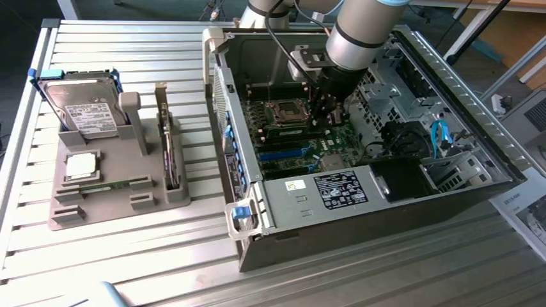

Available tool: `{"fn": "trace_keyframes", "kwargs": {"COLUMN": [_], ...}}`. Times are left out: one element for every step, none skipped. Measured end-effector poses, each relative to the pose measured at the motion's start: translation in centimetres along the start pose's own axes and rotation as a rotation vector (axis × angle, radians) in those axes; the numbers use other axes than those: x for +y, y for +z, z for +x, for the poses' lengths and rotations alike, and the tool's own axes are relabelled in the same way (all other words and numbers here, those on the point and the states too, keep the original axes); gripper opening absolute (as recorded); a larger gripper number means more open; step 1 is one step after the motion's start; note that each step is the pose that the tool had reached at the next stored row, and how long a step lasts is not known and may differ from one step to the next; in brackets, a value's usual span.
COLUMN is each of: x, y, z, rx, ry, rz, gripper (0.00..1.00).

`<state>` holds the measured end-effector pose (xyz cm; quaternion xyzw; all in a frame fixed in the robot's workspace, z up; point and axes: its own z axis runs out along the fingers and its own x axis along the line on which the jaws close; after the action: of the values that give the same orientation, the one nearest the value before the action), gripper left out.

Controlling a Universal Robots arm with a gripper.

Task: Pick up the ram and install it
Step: 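Insert the ram into the slot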

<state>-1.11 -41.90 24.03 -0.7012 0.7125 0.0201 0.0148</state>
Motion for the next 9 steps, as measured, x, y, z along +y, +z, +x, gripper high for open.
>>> {"fn": "trace_keyframes", "kwargs": {"x": [0.00, 0.00, 0.01, 0.02, 0.02, 0.02, 0.02, 0.03, 0.03], "y": [0.00, 0.00, 0.00, 0.00, 0.00, 0.00, 0.00, 0.00, 0.00], "z": [0.00, 0.00, 0.00, 0.00, 0.00, 0.00, 0.00, 0.00, 0.00], "rx": [0.0000, 0.0000, 0.0000, 0.0000, 0.0000, 0.0000, 0.0000, 0.0000, 0.0000], "ry": [0.000, 0.000, -0.001, -0.002, -0.002, -0.003, -0.003, -0.003, -0.003], "rz": [0.0000, 0.0000, 0.0000, -0.0001, -0.0001, -0.0002, -0.0002, -0.0002, -0.0002], "gripper": [0.12, 0.12, 0.12, 0.12, 0.12, 0.12, 0.12, 0.12, 0.12]}}
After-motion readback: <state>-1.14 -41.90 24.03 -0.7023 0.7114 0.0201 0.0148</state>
